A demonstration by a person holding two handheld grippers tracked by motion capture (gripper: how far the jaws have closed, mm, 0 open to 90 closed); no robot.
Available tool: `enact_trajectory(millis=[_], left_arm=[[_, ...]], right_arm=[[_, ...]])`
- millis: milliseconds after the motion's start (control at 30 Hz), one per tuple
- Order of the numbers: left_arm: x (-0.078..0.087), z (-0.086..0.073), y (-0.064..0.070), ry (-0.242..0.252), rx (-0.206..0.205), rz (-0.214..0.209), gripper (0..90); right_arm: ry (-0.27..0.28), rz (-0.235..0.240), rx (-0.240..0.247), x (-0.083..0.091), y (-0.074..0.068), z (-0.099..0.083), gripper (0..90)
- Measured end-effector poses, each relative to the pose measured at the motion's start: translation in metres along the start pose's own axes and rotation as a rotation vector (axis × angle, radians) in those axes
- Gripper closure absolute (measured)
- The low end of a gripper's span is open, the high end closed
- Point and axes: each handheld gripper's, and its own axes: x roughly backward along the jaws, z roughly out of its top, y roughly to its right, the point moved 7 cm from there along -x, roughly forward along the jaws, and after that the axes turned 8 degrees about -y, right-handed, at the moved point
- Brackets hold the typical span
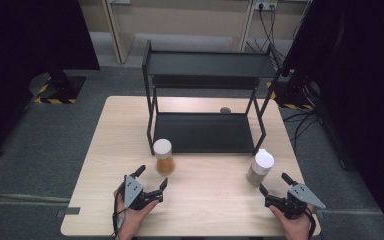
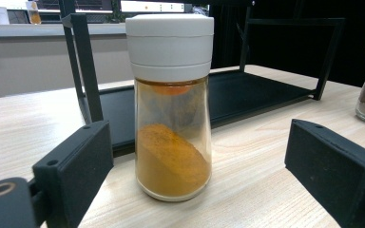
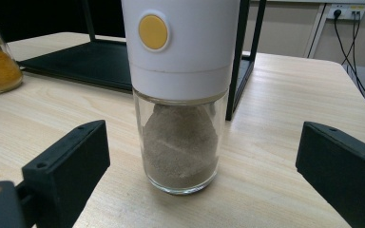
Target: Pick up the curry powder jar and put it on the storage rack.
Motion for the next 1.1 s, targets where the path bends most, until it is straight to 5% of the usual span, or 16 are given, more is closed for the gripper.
enact_trajectory(millis=[467,800,1100], left_arm=[[-0.008,0.017,-0.004,0.051,-0.006,-0.007,8.9],[-0.027,0.03,-0.01,0.065,-0.007,0.009,9.4],[-0.05,0.041,-0.013,0.061,-0.018,0.012,18.5]], right_arm=[[0.001,0.0,0.016,0.0,-0.002,0.0,3.6],[-0.005,0.0,0.013,0.0,-0.002,0.001,3.5],[-0.004,0.003,0.008,-0.001,-0.001,0.001,3.5]])
